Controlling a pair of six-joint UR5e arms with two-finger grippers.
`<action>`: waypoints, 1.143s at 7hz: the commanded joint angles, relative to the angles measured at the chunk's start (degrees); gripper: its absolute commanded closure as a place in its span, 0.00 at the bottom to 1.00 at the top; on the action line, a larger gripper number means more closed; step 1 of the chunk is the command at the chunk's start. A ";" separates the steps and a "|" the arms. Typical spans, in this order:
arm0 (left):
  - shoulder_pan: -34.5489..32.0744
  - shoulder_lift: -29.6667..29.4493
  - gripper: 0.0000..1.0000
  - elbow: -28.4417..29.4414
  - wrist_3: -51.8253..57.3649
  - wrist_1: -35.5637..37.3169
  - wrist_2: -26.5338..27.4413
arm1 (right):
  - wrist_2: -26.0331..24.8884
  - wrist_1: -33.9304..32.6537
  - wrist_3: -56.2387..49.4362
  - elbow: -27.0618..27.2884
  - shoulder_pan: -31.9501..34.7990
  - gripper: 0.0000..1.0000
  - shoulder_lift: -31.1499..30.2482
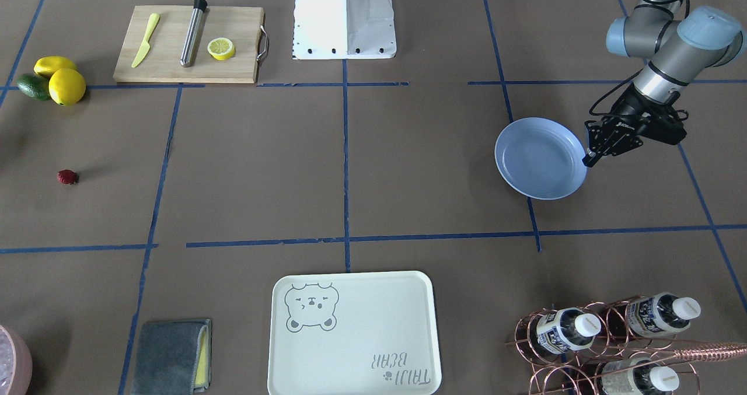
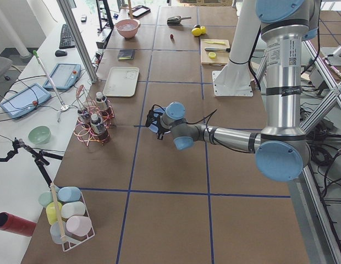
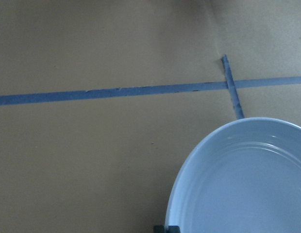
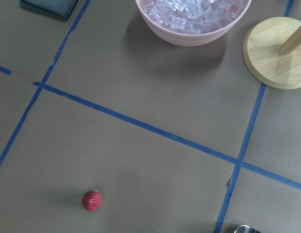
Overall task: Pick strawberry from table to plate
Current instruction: 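Lower the left gripper to the light blue plate and grasp its rim, then slide the light blue plate with the left gripper to the table centre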
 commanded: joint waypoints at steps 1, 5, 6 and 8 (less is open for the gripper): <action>4.84 -9.37 1.00 -2.48 -8.87 8.39 0.64 | -0.02 -0.01 0.10 0.00 0.00 0.00 0.00; 21.54 -30.15 1.00 3.48 -20.68 22.94 14.43 | -0.02 -0.36 0.10 0.00 -0.09 0.00 0.52; 22.70 -30.08 1.00 3.58 -20.69 22.94 16.01 | -0.02 -0.44 0.10 0.00 -0.09 0.00 0.70; 23.06 -30.25 0.01 4.46 -19.99 22.67 16.12 | -0.02 -0.18 2.01 0.00 -0.09 0.00 0.88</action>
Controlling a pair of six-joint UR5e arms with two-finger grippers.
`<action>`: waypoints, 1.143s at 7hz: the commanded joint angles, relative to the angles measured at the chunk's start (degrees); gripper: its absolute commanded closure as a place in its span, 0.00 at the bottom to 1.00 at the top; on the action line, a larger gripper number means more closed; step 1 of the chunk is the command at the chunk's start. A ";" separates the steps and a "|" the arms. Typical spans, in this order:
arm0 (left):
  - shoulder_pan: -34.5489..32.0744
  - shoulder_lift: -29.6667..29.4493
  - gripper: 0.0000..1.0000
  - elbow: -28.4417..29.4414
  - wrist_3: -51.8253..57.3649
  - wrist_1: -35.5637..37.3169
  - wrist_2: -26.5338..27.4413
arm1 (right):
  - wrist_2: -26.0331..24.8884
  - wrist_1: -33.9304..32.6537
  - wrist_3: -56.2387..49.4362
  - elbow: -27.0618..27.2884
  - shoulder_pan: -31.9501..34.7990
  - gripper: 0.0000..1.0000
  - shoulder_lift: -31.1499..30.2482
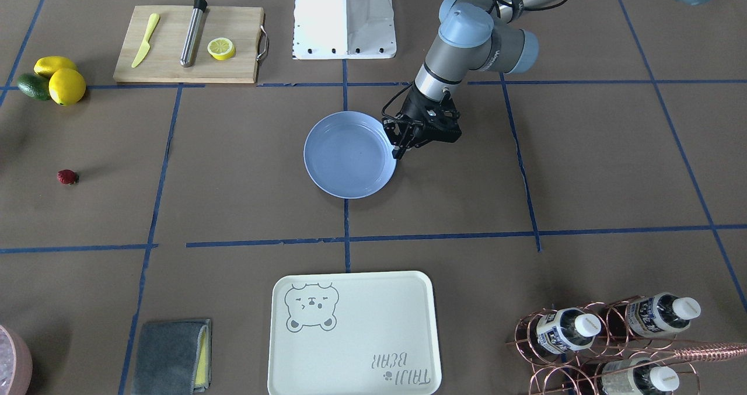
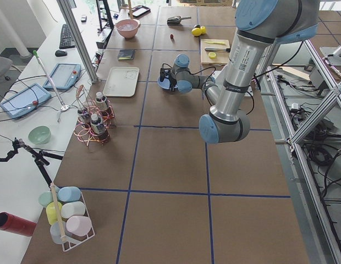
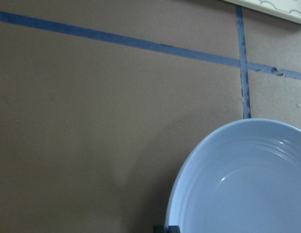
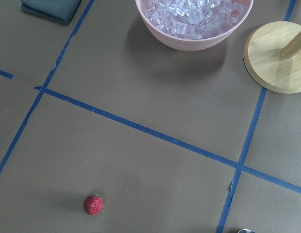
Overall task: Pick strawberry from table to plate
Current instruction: 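Slide the light blue plate with the left gripper to the table centre, then release the plate and withdraw the left arm while the right arm reaches toward the strawberry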
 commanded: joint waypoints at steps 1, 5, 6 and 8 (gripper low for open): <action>-0.07 0.26 0.00 -1.54 3.38 0.43 -0.48 | 0.00 0.36 2.00 0.09 -0.12 0.00 0.20; -31.10 7.26 0.00 -15.44 55.08 29.02 -18.65 | -3.05 -0.07 13.38 4.63 -8.97 0.00 2.67; -40.06 12.69 0.00 -14.31 70.84 29.96 -21.56 | -7.51 -0.17 20.91 7.01 -14.05 0.00 2.67; -57.59 19.82 0.00 0.91 84.49 30.40 -38.89 | -12.21 -0.60 33.59 12.01 -21.72 0.00 2.67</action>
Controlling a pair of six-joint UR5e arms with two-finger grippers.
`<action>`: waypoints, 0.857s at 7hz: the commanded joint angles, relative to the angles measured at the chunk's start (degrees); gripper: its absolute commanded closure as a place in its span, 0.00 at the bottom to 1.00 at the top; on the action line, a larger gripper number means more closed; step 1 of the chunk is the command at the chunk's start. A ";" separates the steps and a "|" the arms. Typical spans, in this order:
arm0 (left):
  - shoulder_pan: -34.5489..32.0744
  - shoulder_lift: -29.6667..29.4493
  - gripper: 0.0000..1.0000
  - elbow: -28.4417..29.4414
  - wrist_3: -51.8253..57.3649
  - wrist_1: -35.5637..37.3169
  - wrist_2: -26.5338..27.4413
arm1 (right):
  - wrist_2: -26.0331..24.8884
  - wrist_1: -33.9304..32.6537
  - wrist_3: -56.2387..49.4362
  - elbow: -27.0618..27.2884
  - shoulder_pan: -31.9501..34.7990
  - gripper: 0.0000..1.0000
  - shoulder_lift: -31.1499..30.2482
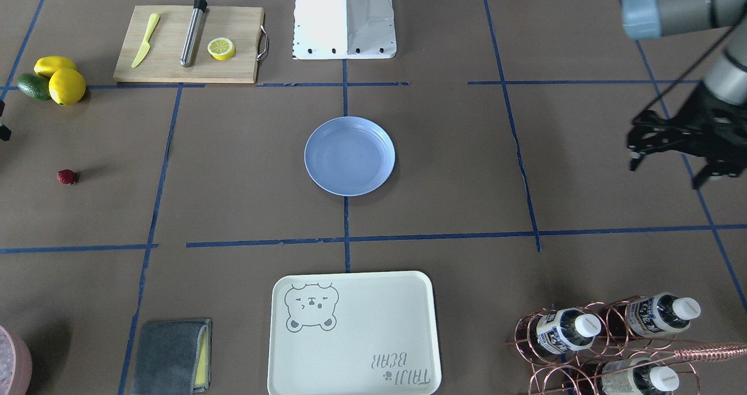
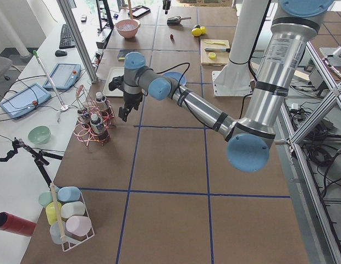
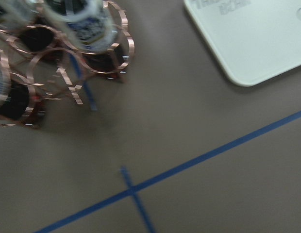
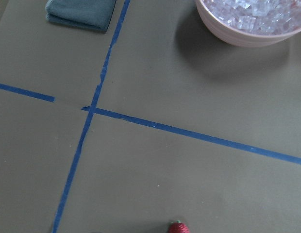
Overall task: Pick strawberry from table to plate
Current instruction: 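Release the plate and withdraw the left arm while the right arm reaches toward the strawberry, then lower the right gripper onto the red strawberry and close on it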
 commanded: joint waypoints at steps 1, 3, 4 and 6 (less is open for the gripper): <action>-11.33 6.31 0.00 10.53 11.76 0.32 -10.17 | -2.91 -1.48 10.04 5.19 -6.54 0.00 -0.55; -13.12 10.79 0.00 10.11 16.45 4.85 -10.00 | -8.44 1.65 10.34 4.95 -10.85 0.00 -5.45; -13.47 11.94 0.00 7.16 16.45 7.32 -7.48 | -8.72 6.37 11.99 3.81 -12.35 0.00 -8.00; -13.65 13.80 0.00 4.41 16.54 7.26 -1.48 | -17.54 19.62 20.75 -4.85 -20.84 0.00 -8.46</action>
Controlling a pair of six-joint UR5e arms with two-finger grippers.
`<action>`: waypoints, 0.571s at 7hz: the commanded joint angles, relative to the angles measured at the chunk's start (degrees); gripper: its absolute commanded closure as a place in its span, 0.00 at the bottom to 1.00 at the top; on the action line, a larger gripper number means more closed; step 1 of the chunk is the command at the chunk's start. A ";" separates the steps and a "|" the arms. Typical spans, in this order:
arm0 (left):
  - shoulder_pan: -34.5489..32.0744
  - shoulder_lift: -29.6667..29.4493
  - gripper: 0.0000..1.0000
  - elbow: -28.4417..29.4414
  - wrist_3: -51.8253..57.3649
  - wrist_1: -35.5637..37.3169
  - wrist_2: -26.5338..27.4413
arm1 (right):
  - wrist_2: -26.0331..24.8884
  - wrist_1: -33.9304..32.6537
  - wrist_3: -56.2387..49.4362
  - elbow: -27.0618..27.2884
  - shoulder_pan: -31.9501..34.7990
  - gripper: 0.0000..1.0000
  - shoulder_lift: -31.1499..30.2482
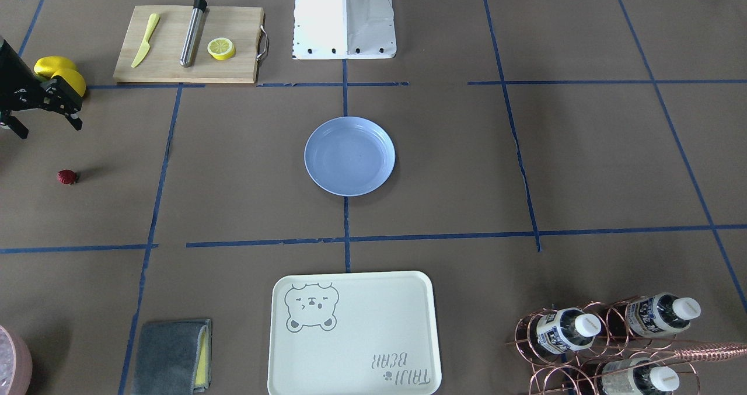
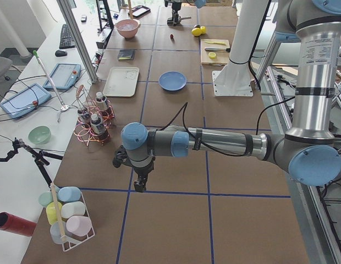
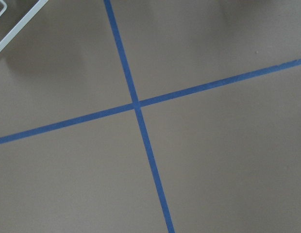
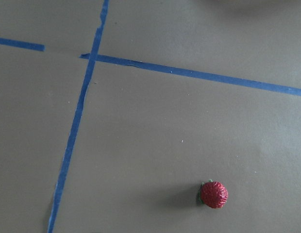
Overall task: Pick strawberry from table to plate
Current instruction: 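Lower the right gripper onto the red strawberry and close on it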
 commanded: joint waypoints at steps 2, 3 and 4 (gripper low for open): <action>-0.21 0.55 0.00 -1.71 0.22 0.22 1.94 | -7.79 15.28 6.39 -9.48 -6.52 0.12 -2.25; -0.21 1.07 0.00 -2.76 0.22 0.22 1.85 | -9.89 15.57 4.64 -12.36 -6.52 0.12 -1.83; -0.12 0.99 0.00 -2.77 0.22 0.14 1.85 | -10.78 15.66 3.84 -13.87 -6.52 0.12 -1.47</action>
